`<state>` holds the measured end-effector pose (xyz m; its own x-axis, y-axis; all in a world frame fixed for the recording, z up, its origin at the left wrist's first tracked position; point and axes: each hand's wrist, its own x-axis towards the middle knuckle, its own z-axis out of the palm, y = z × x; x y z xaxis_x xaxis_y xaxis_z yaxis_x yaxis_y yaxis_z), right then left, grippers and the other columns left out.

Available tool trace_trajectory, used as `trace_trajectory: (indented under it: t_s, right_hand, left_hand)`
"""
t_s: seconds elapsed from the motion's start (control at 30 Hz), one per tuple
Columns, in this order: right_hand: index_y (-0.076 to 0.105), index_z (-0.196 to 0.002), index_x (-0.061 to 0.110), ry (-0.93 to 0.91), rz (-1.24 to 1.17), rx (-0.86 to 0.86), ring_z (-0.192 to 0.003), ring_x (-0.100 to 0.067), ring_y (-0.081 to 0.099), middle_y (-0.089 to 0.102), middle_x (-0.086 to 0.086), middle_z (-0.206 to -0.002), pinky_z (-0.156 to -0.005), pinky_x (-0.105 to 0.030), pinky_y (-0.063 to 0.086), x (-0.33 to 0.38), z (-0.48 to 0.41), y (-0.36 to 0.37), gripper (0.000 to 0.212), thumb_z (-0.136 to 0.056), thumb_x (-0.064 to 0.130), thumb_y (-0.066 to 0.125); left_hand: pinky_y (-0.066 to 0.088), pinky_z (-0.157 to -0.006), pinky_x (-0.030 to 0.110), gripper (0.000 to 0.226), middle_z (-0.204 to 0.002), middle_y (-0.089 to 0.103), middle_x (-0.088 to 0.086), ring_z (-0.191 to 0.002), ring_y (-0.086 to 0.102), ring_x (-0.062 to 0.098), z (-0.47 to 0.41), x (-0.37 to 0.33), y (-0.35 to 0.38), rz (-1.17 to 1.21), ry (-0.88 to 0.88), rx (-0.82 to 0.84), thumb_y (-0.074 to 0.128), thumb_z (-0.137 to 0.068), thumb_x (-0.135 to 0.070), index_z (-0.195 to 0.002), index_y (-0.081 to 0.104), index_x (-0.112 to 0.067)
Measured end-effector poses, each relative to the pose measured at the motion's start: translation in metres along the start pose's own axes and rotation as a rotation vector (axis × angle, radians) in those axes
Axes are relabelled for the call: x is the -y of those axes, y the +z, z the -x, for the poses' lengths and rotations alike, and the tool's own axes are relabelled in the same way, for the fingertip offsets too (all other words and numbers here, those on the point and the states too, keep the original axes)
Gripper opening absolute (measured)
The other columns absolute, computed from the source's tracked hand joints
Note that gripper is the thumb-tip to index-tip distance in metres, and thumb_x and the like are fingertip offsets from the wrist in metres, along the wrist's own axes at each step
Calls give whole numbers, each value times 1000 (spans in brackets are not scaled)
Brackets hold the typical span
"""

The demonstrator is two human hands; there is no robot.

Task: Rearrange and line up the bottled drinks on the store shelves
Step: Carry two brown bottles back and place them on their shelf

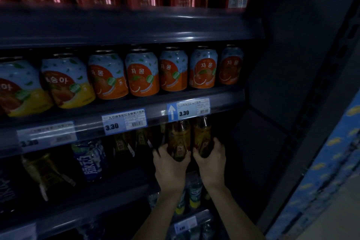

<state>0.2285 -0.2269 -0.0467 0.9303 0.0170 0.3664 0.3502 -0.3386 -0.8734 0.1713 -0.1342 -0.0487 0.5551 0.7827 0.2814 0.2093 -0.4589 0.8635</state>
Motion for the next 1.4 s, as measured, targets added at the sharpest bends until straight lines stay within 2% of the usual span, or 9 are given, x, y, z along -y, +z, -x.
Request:
trace_trajectory:
  t_s: [0.13,0.27,0.4,0.53,0.73,0.93,1.13,1.27,1.4]
  right_hand:
    - [36,-142,10,-7,-10,-2,-116,-16,46,47,-6,-126,-97,-35,43,-1,8,-1,77,-80,36,74]
    - [39,-139,16,-9,-48,-34,-116,-13,45,45,0,-125,-96,-33,43,0,16,-4,72,-80,41,73]
    - [42,-135,19,-30,-64,-59,-116,-11,45,45,3,-123,-100,-38,44,3,26,-6,64,-82,40,71]
    - [44,-132,21,-49,-57,-58,-117,-14,46,45,3,-123,-98,-44,46,14,43,-4,58,-82,37,70]
    - [44,-132,13,-89,-36,-8,-118,-22,46,46,-7,-126,-98,-44,44,35,77,12,57,-83,24,71]
    - [43,-131,12,-150,-41,31,-122,-22,45,47,-6,-129,-96,-21,35,72,122,49,56,-83,22,71]
    - [44,-131,15,-146,-95,105,-118,-18,47,48,-5,-127,-98,-35,44,114,175,92,55,-85,26,70]
    - [44,-131,16,-170,-128,167,-117,-19,48,46,0,-125,-95,-31,43,140,207,120,55,-85,27,70]
    - [43,-132,16,-163,-167,224,-118,-16,47,45,0,-127,-95,-40,49,161,234,146,55,-85,26,70]
  left_hand:
    - [42,-83,25,86,-124,42,-1,-108,43,7,1,2,-5,144,-15,48,80,-66,-52,-133,41,-17]
    - [38,-92,18,81,-120,40,-6,-109,44,2,6,1,-14,226,33,67,82,-68,-43,-134,43,-16]
    - [33,-88,6,67,-114,40,-12,-101,40,-16,9,5,-27,248,75,73,81,-70,-40,-125,44,-27]
    - [30,-84,0,66,-115,40,-11,-103,42,-5,12,13,-48,217,62,51,80,-72,-37,-126,46,-21]
    - [31,-79,-2,58,-112,40,-12,-100,43,-2,16,33,-95,172,44,20,78,-75,-36,-123,47,-23]
    - [37,-84,12,53,-109,41,-12,-101,46,2,17,65,-162,123,39,-58,77,-76,-34,-119,48,-24]
    - [39,-86,14,54,-125,42,-8,-112,47,9,14,101,-236,97,-7,-121,76,-77,-36,-121,49,-22]
    - [38,-82,16,50,-113,41,-12,-104,47,5,11,120,-284,78,-14,-179,75,-78,-35,-118,44,-30]
    - [38,-86,17,50,-114,40,-12,-104,45,4,9,140,-323,74,-29,-235,74,-80,-33,-121,45,-29]
